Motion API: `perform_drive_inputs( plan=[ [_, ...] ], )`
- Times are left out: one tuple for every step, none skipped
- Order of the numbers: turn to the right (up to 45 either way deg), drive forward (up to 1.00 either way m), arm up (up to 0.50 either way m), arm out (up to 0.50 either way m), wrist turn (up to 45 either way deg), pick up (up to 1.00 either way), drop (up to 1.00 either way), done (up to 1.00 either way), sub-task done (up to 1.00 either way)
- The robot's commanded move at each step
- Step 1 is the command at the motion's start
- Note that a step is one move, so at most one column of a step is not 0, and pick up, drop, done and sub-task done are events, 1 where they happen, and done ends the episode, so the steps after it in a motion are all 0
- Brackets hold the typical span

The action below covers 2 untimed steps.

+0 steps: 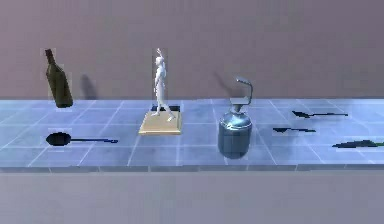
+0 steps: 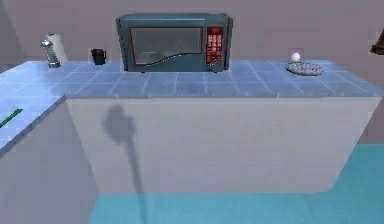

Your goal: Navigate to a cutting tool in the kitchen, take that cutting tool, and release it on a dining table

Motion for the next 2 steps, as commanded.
perform_drive_inputs(
  plan=[
    [-39.0,0.0,0.0,0.0,0.0,0.0,0.0,0.0,0.0],
    [-3.0,0.0,0.0,0.0,0.0,0.0,0.0,0.0,0.0]
  ],
)
